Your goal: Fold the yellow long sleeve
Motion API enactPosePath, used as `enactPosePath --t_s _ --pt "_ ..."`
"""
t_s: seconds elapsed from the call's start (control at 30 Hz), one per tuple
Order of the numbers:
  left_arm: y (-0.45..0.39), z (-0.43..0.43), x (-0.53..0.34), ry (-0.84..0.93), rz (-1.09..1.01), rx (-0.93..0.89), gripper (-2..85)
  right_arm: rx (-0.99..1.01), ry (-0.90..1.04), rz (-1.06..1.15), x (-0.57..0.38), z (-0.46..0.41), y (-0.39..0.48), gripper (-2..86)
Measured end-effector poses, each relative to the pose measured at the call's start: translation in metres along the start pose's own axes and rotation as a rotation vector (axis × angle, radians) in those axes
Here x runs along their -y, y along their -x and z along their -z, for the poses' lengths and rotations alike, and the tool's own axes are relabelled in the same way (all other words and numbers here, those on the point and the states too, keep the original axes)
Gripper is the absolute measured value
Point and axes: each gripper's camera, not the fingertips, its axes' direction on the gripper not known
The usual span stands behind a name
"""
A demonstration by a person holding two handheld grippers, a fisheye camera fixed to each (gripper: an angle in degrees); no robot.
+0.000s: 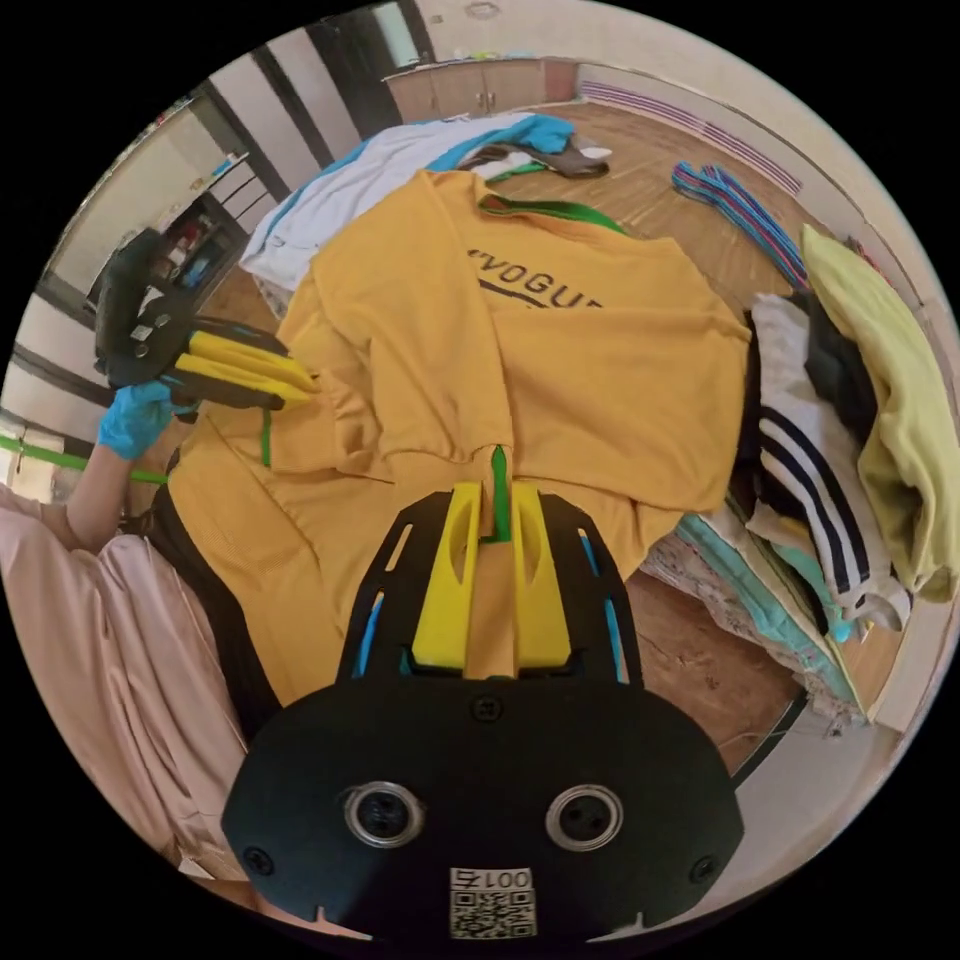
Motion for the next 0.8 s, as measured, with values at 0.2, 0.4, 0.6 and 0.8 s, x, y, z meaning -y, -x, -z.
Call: enactPosePath --t_s 0.2,0.4,0.6,0.8 --pt "0.005 0.001 0.01 0.005 0.005 -0.006 -0.5 -0.018 -0.136 -0.035 -0.023 0.02 -0.009 8.0" --pt "0.014 0.002 0.025 -0.002 0.031 -0.048 -0.7 0.121 -0.118 0.143 -0.031 0.027 0.02 7.6" --pt "0.014 0.007 0.038 0.0 0.033 -0.044 -0.8 0.041 0.012 0.213 -0.034 0.011 0.015 2.5" --pt "0.017 0.019 0.042 -0.036 0.066 -0.031 -0.8 0.132 0.045 0.312 -0.046 0.026 -0.004 1.3"
